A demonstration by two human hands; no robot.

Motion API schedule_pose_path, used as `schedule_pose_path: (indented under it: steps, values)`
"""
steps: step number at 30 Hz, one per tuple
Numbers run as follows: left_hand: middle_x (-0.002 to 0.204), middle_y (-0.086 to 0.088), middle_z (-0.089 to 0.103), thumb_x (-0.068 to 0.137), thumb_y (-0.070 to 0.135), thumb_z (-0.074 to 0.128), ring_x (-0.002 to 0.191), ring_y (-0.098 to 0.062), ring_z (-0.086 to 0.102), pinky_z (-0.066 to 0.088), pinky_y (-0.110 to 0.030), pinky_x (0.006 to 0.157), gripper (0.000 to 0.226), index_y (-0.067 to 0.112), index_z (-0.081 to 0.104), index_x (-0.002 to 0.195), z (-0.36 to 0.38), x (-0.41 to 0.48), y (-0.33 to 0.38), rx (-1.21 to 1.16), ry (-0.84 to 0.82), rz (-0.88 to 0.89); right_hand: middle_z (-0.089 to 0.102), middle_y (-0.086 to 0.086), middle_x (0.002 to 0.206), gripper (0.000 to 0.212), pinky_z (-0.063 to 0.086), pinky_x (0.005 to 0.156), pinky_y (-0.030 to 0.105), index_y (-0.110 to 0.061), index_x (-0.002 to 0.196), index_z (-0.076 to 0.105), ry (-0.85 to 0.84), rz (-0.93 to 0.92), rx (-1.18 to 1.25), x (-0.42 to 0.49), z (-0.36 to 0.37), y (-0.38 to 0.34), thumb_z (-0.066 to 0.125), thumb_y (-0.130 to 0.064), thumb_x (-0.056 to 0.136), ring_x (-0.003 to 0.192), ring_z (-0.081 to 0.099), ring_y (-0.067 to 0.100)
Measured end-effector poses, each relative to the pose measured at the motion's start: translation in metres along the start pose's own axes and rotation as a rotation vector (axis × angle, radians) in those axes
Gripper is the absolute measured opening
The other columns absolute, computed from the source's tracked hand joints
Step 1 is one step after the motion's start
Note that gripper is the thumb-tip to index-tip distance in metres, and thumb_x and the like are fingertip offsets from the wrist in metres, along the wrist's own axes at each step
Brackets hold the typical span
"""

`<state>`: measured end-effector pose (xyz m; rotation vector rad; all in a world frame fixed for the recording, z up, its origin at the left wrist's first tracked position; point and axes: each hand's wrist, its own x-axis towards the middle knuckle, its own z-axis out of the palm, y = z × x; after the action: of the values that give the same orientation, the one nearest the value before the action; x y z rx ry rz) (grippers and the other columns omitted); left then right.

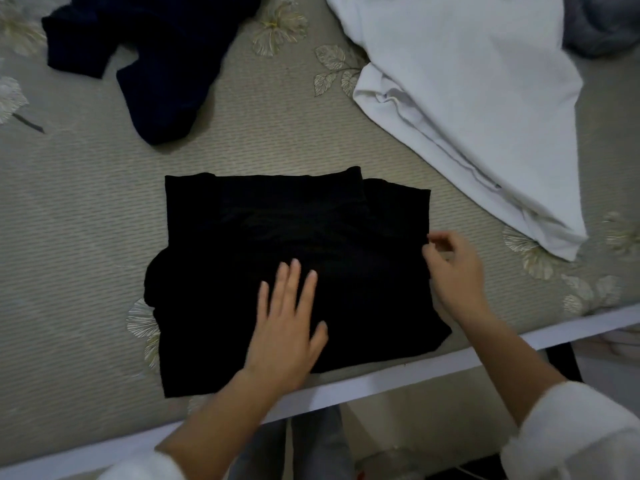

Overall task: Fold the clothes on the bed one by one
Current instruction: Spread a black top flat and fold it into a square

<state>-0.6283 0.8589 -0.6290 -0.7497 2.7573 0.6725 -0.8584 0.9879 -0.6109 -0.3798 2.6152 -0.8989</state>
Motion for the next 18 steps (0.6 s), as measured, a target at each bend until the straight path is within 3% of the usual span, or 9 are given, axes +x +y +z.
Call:
schedule_pose_path:
  steps: [2, 4, 6, 9, 10, 12, 14, 16, 18]
  values:
    - [0.154, -0.008, -0.029, 0.092, 0.052, 0.033, 0.138, -0.025, -0.035, -0.025, -0.043, 0.109, 0.083, 0.018, -0.018, 0.147, 0.012, -0.004, 0.041, -0.050, -0.088, 0.102, 0.066, 0.008, 0.101, 0.020, 0.044, 0.079, 0.029, -0.010, 0.103, 0.063, 0.016, 0.226, 0.114, 0.024, -0.007, 0.002, 0.062, -0.021, 0.086, 0.090, 0.061, 0.018]
    - [0.151, -0.010, -0.036, 0.091, 0.051, 0.038, 0.130, -0.025, -0.045, -0.030, -0.042, 0.104, 0.091, 0.013, -0.026, 0.143, 0.027, -0.005, 0.083, -0.051, -0.163, 0.155, 0.066, 0.013, 0.105, 0.034, 0.050, 0.082, 0.036, -0.006, 0.108, 0.061, -0.037, 0.367, 0.148, 0.044, -0.006, 0.002, 0.066, -0.029, 0.084, 0.088, 0.062, 0.020]
    - [0.146, -0.015, -0.042, 0.095, 0.044, 0.040, 0.127, -0.028, -0.048, -0.033, -0.040, 0.100, 0.092, 0.009, -0.034, 0.139, 0.044, -0.003, 0.118, -0.010, -0.204, 0.156, 0.063, 0.012, 0.108, 0.054, 0.054, 0.080, 0.043, -0.006, 0.116, 0.056, -0.114, 0.435, 0.153, 0.055, 0.001, -0.002, 0.070, -0.042, 0.079, 0.093, 0.064, 0.026]
    - [0.145, -0.020, -0.041, 0.101, 0.034, 0.033, 0.138, -0.033, -0.032, -0.028, -0.043, 0.104, 0.082, 0.006, -0.035, 0.138, 0.058, 0.009, 0.143, 0.026, -0.205, 0.059, 0.063, 0.013, 0.111, 0.071, 0.056, 0.077, 0.042, -0.006, 0.120, 0.053, -0.216, 0.427, 0.128, 0.066, 0.011, -0.012, 0.076, -0.050, 0.070, 0.096, 0.065, 0.028]
    - [0.152, -0.021, -0.028, 0.101, 0.035, 0.035, 0.144, -0.031, -0.018, -0.020, -0.042, 0.110, 0.080, 0.005, -0.027, 0.142, 0.062, 0.014, 0.144, 0.059, -0.180, 0.037, 0.065, 0.012, 0.108, 0.070, 0.057, 0.080, 0.042, -0.005, 0.118, 0.056, -0.239, 0.401, 0.109, 0.069, 0.013, -0.015, 0.078, -0.048, 0.068, 0.094, 0.066, 0.026]
    - [0.155, -0.011, 0.028, 0.091, 0.044, 0.053, 0.140, -0.020, 0.033, 0.023, -0.033, 0.115, 0.078, 0.010, 0.017, 0.150, 0.063, 0.025, 0.139, 0.063, -0.131, 0.042, 0.070, 0.007, 0.098, 0.053, 0.059, 0.074, 0.034, -0.007, 0.109, 0.063, -0.288, 0.357, 0.134, 0.073, 0.017, -0.020, 0.080, -0.039, 0.070, 0.086, 0.069, 0.020]
    - [0.126, 0.003, 0.063, 0.071, 0.046, 0.072, 0.107, -0.011, 0.061, 0.049, -0.025, 0.091, 0.069, 0.022, 0.055, 0.134, 0.052, 0.028, 0.136, -0.031, -0.154, 0.098, 0.071, 0.002, 0.090, 0.037, 0.057, 0.059, 0.025, -0.011, 0.103, 0.066, -0.357, 0.371, 0.223, 0.074, 0.018, -0.027, 0.080, -0.026, 0.073, 0.076, 0.070, 0.015]
    - [0.118, 0.003, 0.062, 0.073, 0.036, 0.072, 0.101, -0.013, 0.060, 0.049, -0.025, 0.085, 0.064, 0.022, 0.056, 0.133, 0.042, 0.029, 0.130, -0.114, -0.116, 0.071, 0.067, 0.003, 0.080, 0.025, 0.047, 0.044, 0.020, -0.010, 0.097, 0.064, -0.418, 0.404, 0.288, 0.073, 0.019, -0.038, 0.076, -0.012, 0.075, 0.059, 0.062, 0.013]
    - [0.126, 0.000, 0.051, 0.086, 0.023, 0.060, 0.113, -0.017, 0.048, 0.041, -0.027, 0.094, 0.059, 0.020, 0.042, 0.143, 0.036, 0.029, 0.121, -0.312, -0.098, 0.048, 0.057, 0.003, 0.067, 0.015, 0.034, 0.035, 0.017, -0.011, 0.086, 0.058, -0.427, 0.430, 0.351, 0.074, 0.018, -0.050, 0.068, -0.003, 0.077, 0.045, 0.047, 0.011]
